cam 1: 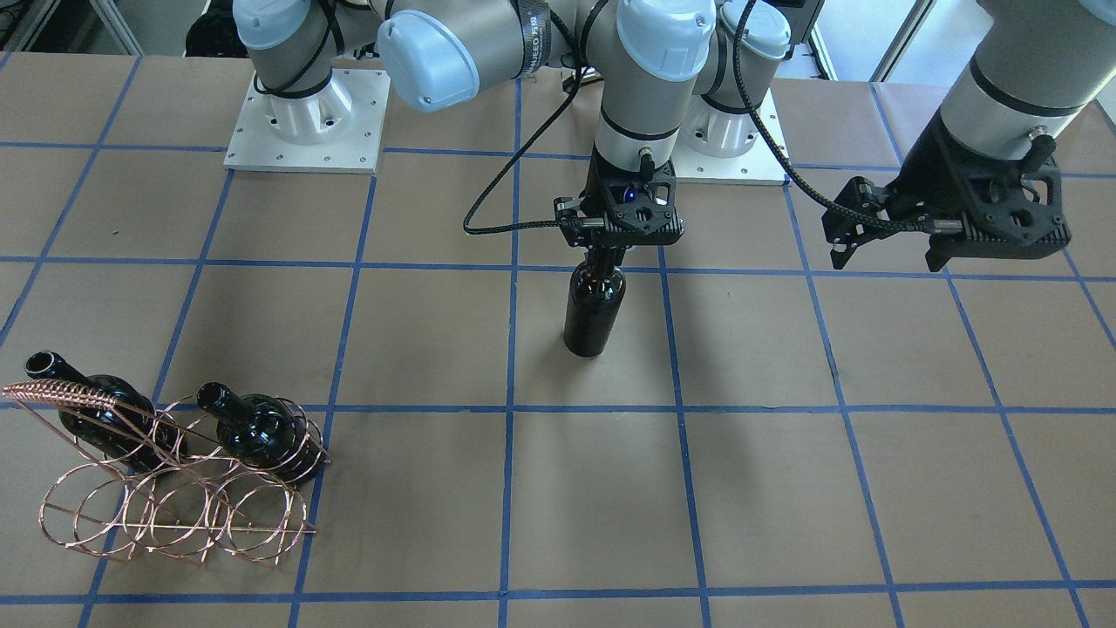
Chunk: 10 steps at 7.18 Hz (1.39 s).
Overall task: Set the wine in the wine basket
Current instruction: 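Lift the bottle with the right gripper and carry it to the copper rack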
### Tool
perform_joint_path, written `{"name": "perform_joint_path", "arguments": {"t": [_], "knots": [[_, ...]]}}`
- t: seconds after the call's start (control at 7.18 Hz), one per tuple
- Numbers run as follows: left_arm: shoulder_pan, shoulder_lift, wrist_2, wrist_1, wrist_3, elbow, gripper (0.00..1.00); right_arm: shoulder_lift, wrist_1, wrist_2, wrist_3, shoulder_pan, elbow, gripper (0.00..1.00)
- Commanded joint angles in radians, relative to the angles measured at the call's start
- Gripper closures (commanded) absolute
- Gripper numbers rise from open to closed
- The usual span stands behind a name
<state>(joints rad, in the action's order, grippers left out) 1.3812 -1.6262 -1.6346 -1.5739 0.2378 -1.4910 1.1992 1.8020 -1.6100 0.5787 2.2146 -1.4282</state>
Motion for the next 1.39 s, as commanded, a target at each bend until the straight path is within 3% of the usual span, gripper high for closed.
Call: {"name": "perform_joint_path", "arguments": {"t": [0.0, 0.14, 0.42, 0.84, 1.25], "knots": [[0.001, -0.003, 0.005, 0.0, 0.0, 0.0, 0.0, 0.008, -0.003, -0.002, -0.002, -0.001, 0.0, 0.93], [0.002, -0.003, 0.005, 0.0, 0.0, 0.0, 0.0, 0.057, -0.018, -0.001, -0.008, -0.027, 0.0, 0.99], [0.002, -0.003, 0.005, 0.0, 0.0, -0.002, 0.0, 0.127, -0.108, -0.002, -0.102, -0.108, 0.002, 1.0], [0.005, -0.001, 0.004, 0.0, 0.0, -0.011, 0.0, 0.285, -0.312, -0.004, -0.407, -0.402, 0.002, 1.0], [0.006, -0.001, 0.005, 0.0, 0.0, -0.011, 0.0, 0.352, -0.345, -0.021, -0.6, -0.649, 0.005, 1.0]]}}
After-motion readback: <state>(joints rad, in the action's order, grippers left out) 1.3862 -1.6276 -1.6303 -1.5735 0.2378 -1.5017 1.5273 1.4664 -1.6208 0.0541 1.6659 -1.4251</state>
